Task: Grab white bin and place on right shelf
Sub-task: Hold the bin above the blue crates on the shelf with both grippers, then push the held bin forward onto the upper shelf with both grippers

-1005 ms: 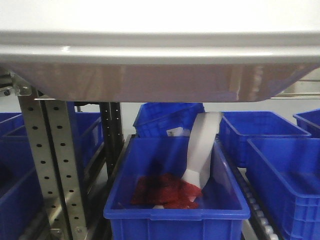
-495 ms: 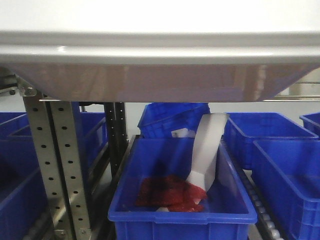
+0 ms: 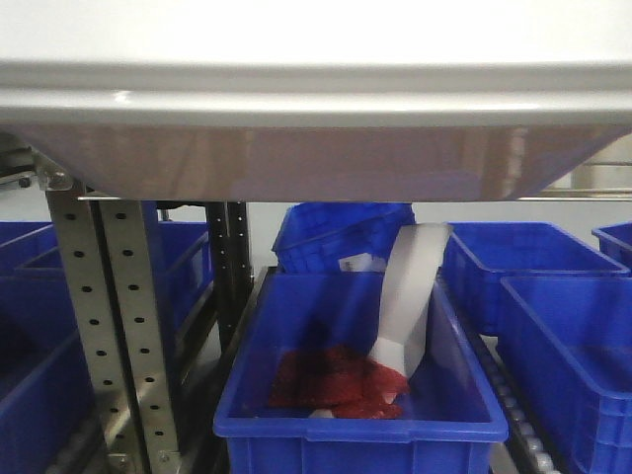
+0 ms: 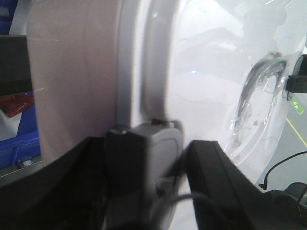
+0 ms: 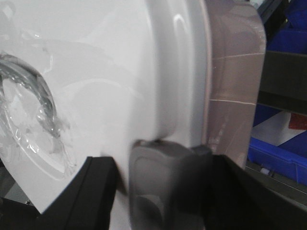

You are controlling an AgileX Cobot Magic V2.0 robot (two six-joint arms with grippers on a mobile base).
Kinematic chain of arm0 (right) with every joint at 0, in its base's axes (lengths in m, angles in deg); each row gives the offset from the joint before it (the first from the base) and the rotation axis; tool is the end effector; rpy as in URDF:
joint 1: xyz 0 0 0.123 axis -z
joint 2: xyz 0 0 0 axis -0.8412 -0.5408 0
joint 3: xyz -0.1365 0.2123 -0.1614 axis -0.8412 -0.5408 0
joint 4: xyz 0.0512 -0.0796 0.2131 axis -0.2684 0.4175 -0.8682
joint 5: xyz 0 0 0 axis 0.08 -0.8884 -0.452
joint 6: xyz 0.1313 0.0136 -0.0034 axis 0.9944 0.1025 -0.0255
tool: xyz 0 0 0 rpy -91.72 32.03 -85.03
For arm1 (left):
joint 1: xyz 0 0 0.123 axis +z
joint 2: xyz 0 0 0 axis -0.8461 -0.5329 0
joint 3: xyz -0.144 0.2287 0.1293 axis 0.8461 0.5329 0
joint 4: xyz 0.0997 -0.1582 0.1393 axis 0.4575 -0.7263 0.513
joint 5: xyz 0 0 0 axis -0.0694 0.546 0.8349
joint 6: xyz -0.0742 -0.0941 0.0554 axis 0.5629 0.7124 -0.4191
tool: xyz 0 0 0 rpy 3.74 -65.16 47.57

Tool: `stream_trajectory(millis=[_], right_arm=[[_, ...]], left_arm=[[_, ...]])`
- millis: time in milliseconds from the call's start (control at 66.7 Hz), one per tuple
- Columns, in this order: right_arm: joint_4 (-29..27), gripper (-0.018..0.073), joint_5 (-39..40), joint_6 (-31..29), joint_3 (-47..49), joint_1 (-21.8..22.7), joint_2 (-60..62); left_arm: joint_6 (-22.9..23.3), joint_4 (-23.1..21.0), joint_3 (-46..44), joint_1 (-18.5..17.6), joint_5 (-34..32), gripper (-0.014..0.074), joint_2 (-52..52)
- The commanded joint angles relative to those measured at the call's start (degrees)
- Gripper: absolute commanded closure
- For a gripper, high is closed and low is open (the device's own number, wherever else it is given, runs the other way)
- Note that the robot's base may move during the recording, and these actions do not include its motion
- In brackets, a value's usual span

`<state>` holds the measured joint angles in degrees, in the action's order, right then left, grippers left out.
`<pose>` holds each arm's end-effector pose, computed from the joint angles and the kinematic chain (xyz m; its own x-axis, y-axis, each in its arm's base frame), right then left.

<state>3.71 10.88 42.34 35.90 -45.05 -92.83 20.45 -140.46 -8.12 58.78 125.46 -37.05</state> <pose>0.1550 0.0766 0.3656 -0.6380 0.0673 -0.7671 -0.5168 0.7010 0.4913 0.1549 -0.1037 0.3703 -0.6121 0.0173 -0.7906 0.6373 0.6026 -0.4803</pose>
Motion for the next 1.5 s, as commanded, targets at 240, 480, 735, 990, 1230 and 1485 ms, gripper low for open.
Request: stream_trajectory(millis=[240,480,735,990,1230,1485], right_arm=[[-8.9,0.0219,-5.1,-0.2,1.5,-0.5,0.8],[-9.1,0.0219,-5.1,-0.2,1.5,-0.5,0.8],[-9.1,0.0219,-5.0,-0.2,1.5,-0.5,0.8],[-9.1,0.0219,-5.0,-0.2,1.5,-0.5,0.8],[-10.0,0.0219,-5.1,-0.2,1.5,-0.5,0.8],[-15.9,0.0219,-4.6,0.1,1.7,-0.5,0.7]], left_arm=[[-0.8,-9.4,-1.7,-0.8,3.2,0.0411,0.8],[-0.8,-9.4,-1.7,-0.8,3.2,0.0411,0.8],[-0.8,-9.5,-1.7,-0.8,3.1,0.0411,0.8],[-0.8,-9.5,-1.7,-0.8,3.1,0.0411,0.8],[-0.8,-10.9,-1.7,-0.8,2.8,0.0411,0.8],[-0.8,-15.8,-2.3,-0.8,1.8,0.0411,0.6]])
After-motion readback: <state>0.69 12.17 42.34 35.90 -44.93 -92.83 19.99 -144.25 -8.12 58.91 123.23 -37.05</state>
